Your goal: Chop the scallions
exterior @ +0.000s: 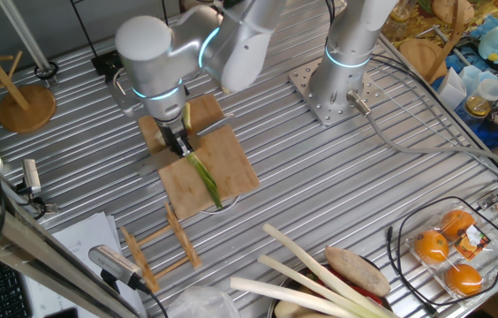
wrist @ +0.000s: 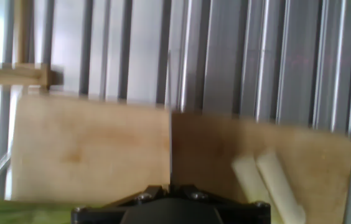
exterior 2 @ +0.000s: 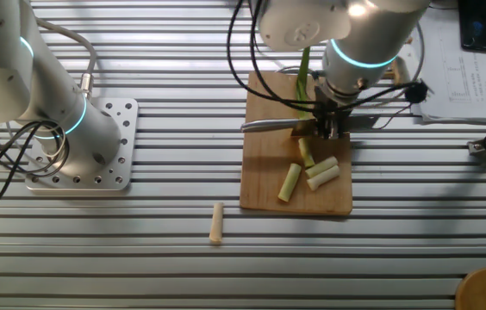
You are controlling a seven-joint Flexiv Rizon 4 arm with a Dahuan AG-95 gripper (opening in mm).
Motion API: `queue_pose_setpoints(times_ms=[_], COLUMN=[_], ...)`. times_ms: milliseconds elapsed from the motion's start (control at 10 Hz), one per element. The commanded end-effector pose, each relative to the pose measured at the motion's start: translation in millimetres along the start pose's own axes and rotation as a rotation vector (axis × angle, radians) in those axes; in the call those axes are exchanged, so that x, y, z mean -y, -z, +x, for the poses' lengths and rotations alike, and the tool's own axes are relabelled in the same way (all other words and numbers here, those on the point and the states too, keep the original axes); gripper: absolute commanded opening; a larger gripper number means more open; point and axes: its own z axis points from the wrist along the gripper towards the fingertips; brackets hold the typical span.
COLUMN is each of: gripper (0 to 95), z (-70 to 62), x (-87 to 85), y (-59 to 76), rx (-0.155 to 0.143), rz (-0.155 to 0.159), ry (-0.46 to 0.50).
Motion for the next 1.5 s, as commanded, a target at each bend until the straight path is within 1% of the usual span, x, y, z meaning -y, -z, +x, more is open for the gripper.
queue_pose_setpoints(times_ms=[100, 300, 800, 1000, 1200, 1300, 1400, 1500], gripper=[0.0, 0.0, 0.0, 0.0, 0.0, 0.0, 0.0, 0.0], z=[-6.4, -6.7, -6.8, -4.6, -1.8, 0.2, 1.1, 2.8], x=[-3.8, -3.9, -6.3, -9.1, -12.4, -15.7, -18.3, -29.5], y=[5.3, 5.2, 15.9, 25.8, 36.0, 42.1, 44.9, 50.3], rx=[-0.015, -0.015, -0.008, 0.002, -0.008, -0.003, -0.003, 0.001], rz=[-0.011, -0.011, -0.011, -0.011, -0.012, -0.014, -0.014, -0.029], ry=[-0.013, -0.013, -0.012, -0.005, 0.01, 0.023, 0.021, 0.002])
